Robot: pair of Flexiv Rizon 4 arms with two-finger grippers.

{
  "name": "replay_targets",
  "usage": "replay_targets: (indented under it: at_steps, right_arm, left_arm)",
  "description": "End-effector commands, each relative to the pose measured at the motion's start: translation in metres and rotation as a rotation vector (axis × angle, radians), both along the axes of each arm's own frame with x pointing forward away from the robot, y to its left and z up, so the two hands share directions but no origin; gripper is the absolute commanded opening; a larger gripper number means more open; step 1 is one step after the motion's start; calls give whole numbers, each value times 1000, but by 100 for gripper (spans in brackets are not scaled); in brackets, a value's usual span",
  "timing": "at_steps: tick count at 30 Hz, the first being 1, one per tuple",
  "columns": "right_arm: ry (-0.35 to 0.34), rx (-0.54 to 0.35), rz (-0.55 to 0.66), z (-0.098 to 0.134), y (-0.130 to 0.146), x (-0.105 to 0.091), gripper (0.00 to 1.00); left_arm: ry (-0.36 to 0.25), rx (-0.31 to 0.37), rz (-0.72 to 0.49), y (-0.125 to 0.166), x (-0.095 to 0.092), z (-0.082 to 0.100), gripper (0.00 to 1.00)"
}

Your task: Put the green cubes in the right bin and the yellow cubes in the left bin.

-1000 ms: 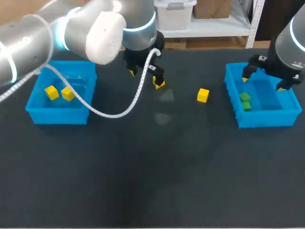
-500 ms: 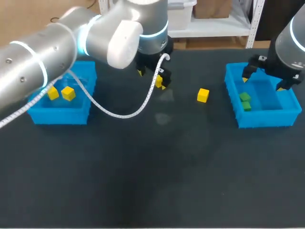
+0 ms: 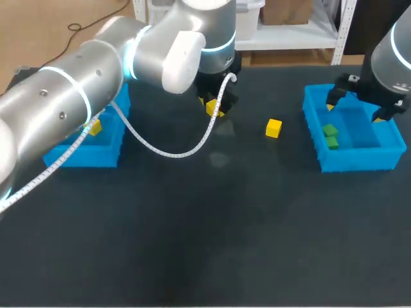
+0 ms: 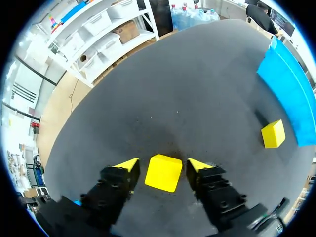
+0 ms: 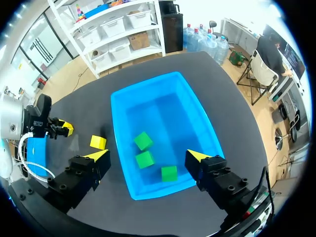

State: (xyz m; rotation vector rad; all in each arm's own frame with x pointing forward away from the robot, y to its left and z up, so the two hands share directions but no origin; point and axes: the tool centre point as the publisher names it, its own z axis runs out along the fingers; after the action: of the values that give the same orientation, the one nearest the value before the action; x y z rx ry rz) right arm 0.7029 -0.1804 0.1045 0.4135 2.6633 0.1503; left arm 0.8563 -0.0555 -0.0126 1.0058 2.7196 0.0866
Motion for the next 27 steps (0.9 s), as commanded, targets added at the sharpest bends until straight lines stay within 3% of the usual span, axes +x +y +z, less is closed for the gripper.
replay_targets:
  at_steps: [1,6,12,18,22,27]
  right_arm:
    - [-8,-1,-3,-1,0,-2,100]
    - [-8,-1,-3,-1,0,-2,100]
    - [-8,-1,-3,-1,0,-2,100]
    - [-8,-1,-3,-1,0,-2,100]
    - [-8,-1,-3,-1,0,-2,100]
    - [-8,-1,-3,-1,0,-2,100]
  left_arm:
    - [21,39,-8,3,-1,1,0]
    - [-9,54,-39,19,-10,20,0]
    - [-66,-89,-34,55,-31,84,0]
    - [-146,-159,86,125,-37,131,0]
    - [-177,-129,171,183,-39,146,0]
    - [-183,-65,291,253,-47,145,0]
